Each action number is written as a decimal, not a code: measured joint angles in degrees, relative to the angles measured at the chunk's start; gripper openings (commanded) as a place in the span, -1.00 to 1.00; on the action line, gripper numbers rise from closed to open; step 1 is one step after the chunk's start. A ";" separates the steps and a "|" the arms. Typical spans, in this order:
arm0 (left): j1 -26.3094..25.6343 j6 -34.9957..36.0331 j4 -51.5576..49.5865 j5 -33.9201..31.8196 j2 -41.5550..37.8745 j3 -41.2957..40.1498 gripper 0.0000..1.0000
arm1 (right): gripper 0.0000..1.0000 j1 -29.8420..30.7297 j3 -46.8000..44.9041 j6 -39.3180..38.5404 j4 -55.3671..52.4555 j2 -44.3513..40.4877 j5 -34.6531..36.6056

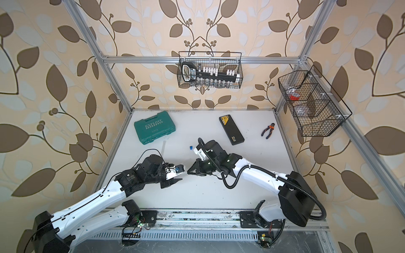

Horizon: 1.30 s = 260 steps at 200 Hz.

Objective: Insert stoppers into test tubes
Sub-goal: Pick up the test tube at the center of the board.

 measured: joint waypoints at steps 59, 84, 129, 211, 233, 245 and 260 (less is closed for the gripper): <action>0.00 -1.51 2.34 2.54 -2.51 -2.34 -0.27 | -0.95 -0.74 -1.66 3.15 3.74 -2.75 -3.43; 0.00 -1.88 3.19 2.89 -2.64 -2.34 -0.36 | -0.96 -1.11 -2.29 3.98 4.15 -2.75 -3.76; 0.00 -1.62 3.54 3.19 -3.50 -2.34 -0.51 | -0.96 -1.33 -2.29 4.55 4.98 -2.75 -4.00; 0.00 -1.33 3.45 4.07 -3.65 -2.34 -0.88 | -0.96 -1.60 -2.60 5.33 5.90 -2.80 -4.59; 0.00 -1.01 3.45 4.02 -3.65 -2.34 -0.98 | -0.77 -1.60 -2.60 5.33 5.99 -2.80 -4.61; 0.02 -0.72 3.48 3.98 -3.65 -2.34 -1.00 | -0.49 -1.73 -2.62 5.44 5.99 -2.80 -4.66; 0.00 -0.22 3.52 3.67 -3.65 -2.34 -1.00 | -0.29 -2.01 -2.67 5.20 6.08 -2.82 -4.96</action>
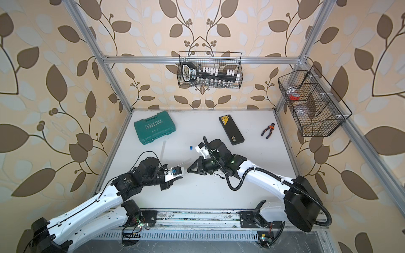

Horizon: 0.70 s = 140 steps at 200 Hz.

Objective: Insert stoppers into test tubes
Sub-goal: Pick up the test tube at the center of the board.

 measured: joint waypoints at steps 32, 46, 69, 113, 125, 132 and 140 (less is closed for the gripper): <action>0.00 0.28 0.02 -2.19 0.00 0.00 -1.00 | 0.31 -2.36 -0.37 -0.15 -0.02 -1.46 -0.04; 0.00 0.26 0.07 -3.34 0.11 0.00 -1.00 | 0.36 -3.98 -0.37 -1.22 -0.59 -2.80 0.22; 0.00 0.02 0.37 -6.21 1.22 0.00 -1.00 | 0.38 -6.21 -0.17 -6.05 -4.24 -5.92 4.37; 0.11 -0.94 0.81 -15.61 7.28 0.09 -1.00 | 0.31 -6.67 0.02 -24.61 -13.07 -11.85 22.93; 0.57 -1.51 0.76 -17.88 9.16 0.22 -1.00 | 0.30 -6.67 0.20 -30.84 -14.49 -11.87 27.71; 1.27 -1.88 0.68 -18.36 10.08 0.46 -1.00 | 0.30 -6.71 0.24 -34.62 -15.08 -11.63 30.08; 2.32 -2.54 0.70 -18.69 10.88 0.85 -1.00 | 0.31 -6.71 0.39 -39.15 -15.89 -11.17 32.24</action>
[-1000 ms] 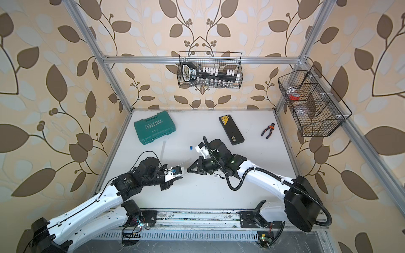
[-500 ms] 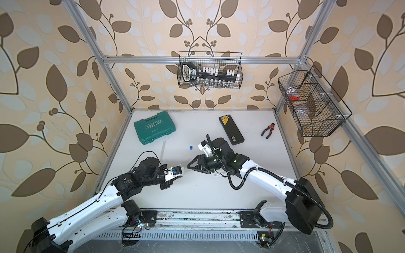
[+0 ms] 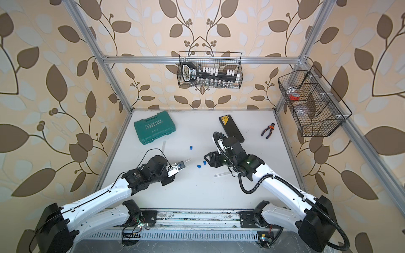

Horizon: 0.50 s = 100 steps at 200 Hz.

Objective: Insert stoppers into test tubes
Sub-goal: Pick up the test tube at the center of the board, then pick up the stopper from the center of the board.

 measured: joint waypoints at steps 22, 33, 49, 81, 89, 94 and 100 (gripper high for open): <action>4.74 -2.29 0.46 0.39 1.27 1.64 -1.00 | 0.23 0.00 0.98 -12.35 -1.40 2.54 3.10; 7.30 -3.41 1.40 1.11 1.51 2.19 -1.00 | 0.16 0.00 1.07 -18.49 -1.33 4.02 3.58; 10.08 -4.39 2.60 1.53 1.55 2.25 -1.00 | 0.09 0.13 1.05 -25.18 -0.79 6.25 3.63; 13.73 -6.21 4.07 2.43 1.95 2.25 -1.00 | 0.02 2.38 -0.52 -34.21 4.72 10.91 2.97; 14.29 -6.56 4.42 2.58 1.95 2.25 -1.00 | -0.05 3.30 -0.81 -35.47 6.08 12.44 2.84; 14.58 -6.75 4.63 2.62 1.95 2.25 -1.00 | -0.10 3.89 -0.85 -36.13 6.86 13.70 2.62; 14.88 -6.91 4.94 2.64 1.95 2.25 -1.00 | -0.15 4.42 -0.85 -36.89 7.76 15.06 2.34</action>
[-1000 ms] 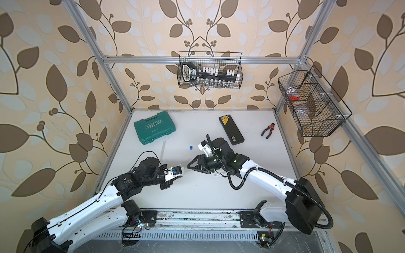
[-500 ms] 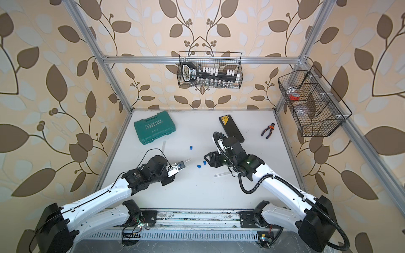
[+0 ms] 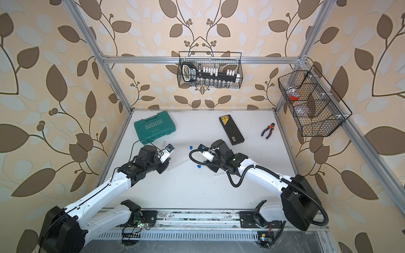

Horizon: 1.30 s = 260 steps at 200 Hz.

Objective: Insert stoppers into test tubes
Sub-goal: Pick up the stopper from the center of the board.

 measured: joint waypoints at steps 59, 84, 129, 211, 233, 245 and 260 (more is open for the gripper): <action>0.98 -0.33 2.03 -0.11 -0.02 -0.02 -1.00 | -0.21 0.87 0.13 -4.52 4.17 11.10 -1.70; 0.98 -0.22 2.23 -0.11 -0.02 -0.02 -1.00 | -0.21 1.16 1.81 -5.75 4.33 13.53 -2.95; 0.98 0.31 2.56 -0.13 -0.02 -0.02 -1.00 | -0.21 1.33 4.11 -6.64 4.42 17.03 -4.70; 0.98 0.50 2.73 -0.15 -0.04 -0.02 -1.00 | -0.27 1.40 6.67 -7.21 3.76 20.17 -4.20; 0.98 0.52 2.86 -0.15 -0.04 -0.02 -1.00 | -0.30 1.44 7.45 -7.58 2.86 21.38 -3.93; 0.98 0.52 2.91 -0.15 -0.04 -0.02 -1.00 | -0.32 1.51 7.76 -7.80 2.21 21.86 -3.89; 0.98 0.55 2.91 -0.15 -0.09 -0.02 -1.00 | -0.33 1.51 8.20 -7.98 1.38 22.34 -3.87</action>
